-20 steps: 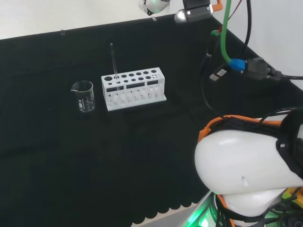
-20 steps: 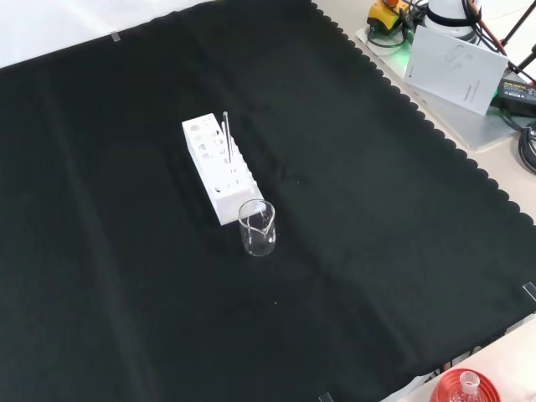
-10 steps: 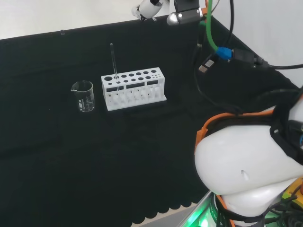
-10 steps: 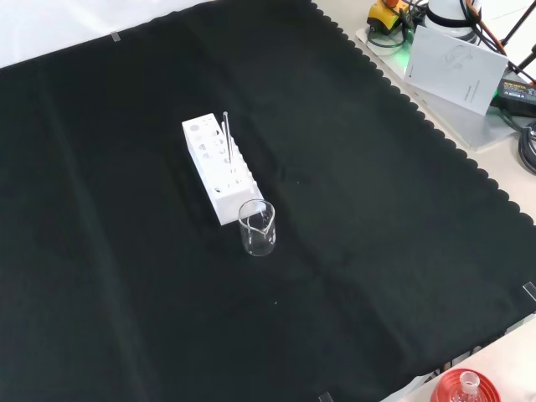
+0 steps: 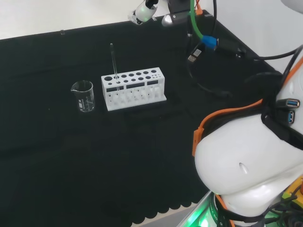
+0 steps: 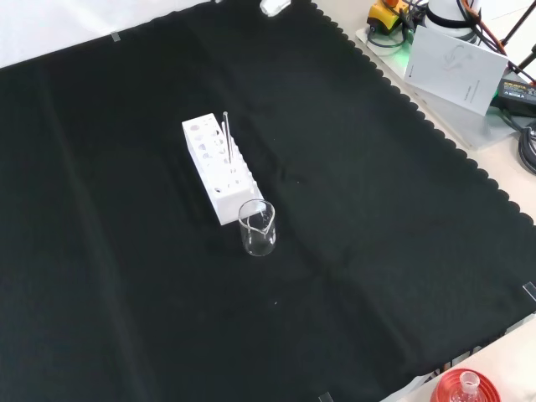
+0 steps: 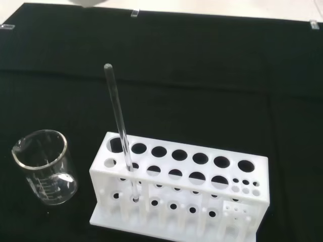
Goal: Take the glass rod from the white test tube rack.
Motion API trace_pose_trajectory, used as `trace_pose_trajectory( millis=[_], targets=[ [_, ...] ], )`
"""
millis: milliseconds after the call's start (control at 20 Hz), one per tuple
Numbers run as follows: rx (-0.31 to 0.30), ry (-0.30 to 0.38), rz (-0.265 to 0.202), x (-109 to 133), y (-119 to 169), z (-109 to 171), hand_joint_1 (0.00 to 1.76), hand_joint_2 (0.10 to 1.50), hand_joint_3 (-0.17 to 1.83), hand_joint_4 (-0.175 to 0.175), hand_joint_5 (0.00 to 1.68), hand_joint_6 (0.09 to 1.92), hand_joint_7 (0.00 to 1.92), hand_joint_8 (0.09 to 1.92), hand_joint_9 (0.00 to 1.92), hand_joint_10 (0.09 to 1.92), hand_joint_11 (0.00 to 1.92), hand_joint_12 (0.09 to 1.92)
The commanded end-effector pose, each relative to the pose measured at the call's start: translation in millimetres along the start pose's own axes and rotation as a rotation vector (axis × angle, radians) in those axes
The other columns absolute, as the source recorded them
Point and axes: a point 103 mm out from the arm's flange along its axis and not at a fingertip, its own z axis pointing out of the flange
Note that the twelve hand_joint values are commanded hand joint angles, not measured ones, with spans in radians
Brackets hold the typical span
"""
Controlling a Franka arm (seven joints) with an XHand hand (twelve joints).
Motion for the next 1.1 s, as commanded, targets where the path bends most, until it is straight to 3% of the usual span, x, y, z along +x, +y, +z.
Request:
trace_pose_trajectory(
  millis=[50, 1100],
  targets=[
    [0.015, -0.008, -0.024, 3.4, 16.5, 9.9, 0.81, 0.76, 0.65, -0.172, 0.03, 0.76, 0.23, 1.02, 0.5, 0.89, 0.45, 1.34],
    [0.104, 0.03, -0.121, 37.6, 41.2, 69.0, 0.86, 0.72, 0.68, -0.175, 0.16, 0.95, 0.42, 1.01, 0.67, 0.84, 0.62, 1.29]
  ],
)
